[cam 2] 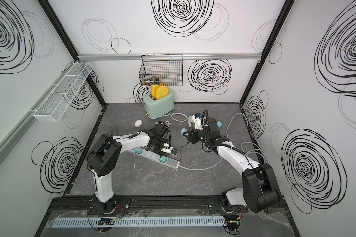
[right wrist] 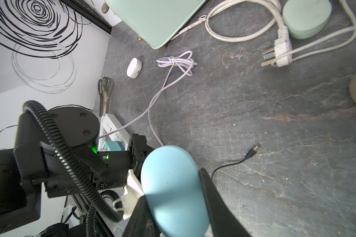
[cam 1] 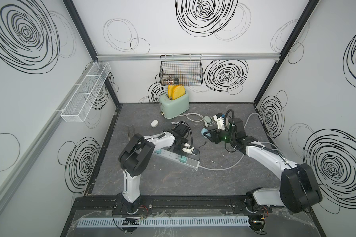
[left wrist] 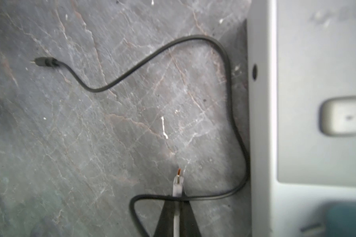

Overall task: Charge the bluetooth headset
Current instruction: Pick up the charging cable from the center of the board.

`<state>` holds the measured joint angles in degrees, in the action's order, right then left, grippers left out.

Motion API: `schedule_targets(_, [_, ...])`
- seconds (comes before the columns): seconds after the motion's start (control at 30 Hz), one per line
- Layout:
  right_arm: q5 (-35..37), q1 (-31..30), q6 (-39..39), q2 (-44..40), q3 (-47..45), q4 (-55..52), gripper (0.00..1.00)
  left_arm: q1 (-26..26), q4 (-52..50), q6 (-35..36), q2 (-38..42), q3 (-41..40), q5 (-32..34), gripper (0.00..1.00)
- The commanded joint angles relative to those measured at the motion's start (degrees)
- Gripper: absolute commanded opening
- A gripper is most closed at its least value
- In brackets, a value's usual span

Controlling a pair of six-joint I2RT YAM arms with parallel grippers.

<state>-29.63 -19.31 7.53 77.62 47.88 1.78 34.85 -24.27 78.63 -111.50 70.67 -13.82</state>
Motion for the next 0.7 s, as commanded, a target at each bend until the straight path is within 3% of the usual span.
schedule_targets(0.0, [-0.96, 0.24, 0.53, -1.5, -0.35, 1.82, 0.21, -0.84, -0.06, 0.96, -1.67, 1.07, 0.03, 0.01])
schedule_targets(0.3, [-0.61, 0.06, 0.8, -2.39, -0.3, 1.64, 0.21, -4.83, 3.87, -5.1, 3.42, 3.18, 0.36, 0.0])
schedule_targets(0.67, [0.4, -0.85, 1.17, -4.03, 0.03, 1.55, 0.2, -5.36, 10.38, -13.45, 6.11, 3.59, 10.88, 0.0])
